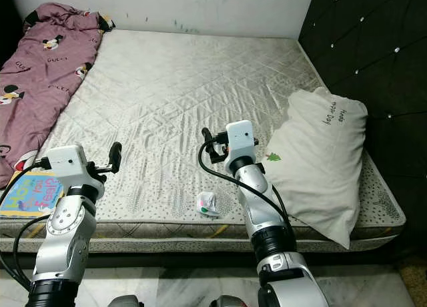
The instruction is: Clean up the room
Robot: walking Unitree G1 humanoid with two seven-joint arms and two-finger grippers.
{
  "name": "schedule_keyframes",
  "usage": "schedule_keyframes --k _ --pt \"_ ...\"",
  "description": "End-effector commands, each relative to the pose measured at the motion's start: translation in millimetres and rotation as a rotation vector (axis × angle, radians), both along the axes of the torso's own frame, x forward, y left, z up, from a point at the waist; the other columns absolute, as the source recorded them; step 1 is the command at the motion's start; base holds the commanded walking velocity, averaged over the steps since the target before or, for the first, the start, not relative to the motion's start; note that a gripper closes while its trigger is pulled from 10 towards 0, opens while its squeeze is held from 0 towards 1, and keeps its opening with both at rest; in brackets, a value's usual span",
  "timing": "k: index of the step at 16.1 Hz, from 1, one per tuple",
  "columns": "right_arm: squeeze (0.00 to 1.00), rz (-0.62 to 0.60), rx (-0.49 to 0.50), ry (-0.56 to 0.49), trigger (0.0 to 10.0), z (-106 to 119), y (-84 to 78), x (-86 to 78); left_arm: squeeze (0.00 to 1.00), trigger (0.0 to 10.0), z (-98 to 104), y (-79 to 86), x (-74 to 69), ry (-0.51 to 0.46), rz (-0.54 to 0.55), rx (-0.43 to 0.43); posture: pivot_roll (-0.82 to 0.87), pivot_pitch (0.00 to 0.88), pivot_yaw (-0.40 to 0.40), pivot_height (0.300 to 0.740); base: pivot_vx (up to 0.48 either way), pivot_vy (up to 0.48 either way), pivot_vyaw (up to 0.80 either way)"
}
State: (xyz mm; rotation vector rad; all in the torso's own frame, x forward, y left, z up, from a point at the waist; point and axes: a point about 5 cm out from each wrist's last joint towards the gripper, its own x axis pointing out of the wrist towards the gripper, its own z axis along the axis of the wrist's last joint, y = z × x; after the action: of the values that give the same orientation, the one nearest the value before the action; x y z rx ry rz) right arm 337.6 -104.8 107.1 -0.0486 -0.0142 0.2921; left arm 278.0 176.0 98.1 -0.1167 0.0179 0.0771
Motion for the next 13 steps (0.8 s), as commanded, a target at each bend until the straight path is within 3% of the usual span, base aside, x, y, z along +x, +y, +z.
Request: schedule_keyframes --k 1,8,13 --pt "0.00 0.005 0.004 -0.007 10.0 3.3 -0.7 0.9 0.00 10.0 3.1 -0.8 0.4 -0.005 -0.003 0.006 0.08 0.024 -0.033 0.740 0.000 0.000 0.00" --pt "0.00 0.021 0.001 -0.010 10.0 3.3 0.7 0.4 0.00 10.0 2.2 -1.8 0.4 0.001 -0.006 0.007 0.08 0.018 -0.034 0.732 0.000 0.000 0.00" --pt "0.00 0.027 0.003 -0.008 10.0 3.3 1.0 0.4 0.00 10.0 2.0 -2.3 0.6 0.004 -0.005 0.003 0.08 0.020 -0.035 0.687 0.000 0.000 0.00"
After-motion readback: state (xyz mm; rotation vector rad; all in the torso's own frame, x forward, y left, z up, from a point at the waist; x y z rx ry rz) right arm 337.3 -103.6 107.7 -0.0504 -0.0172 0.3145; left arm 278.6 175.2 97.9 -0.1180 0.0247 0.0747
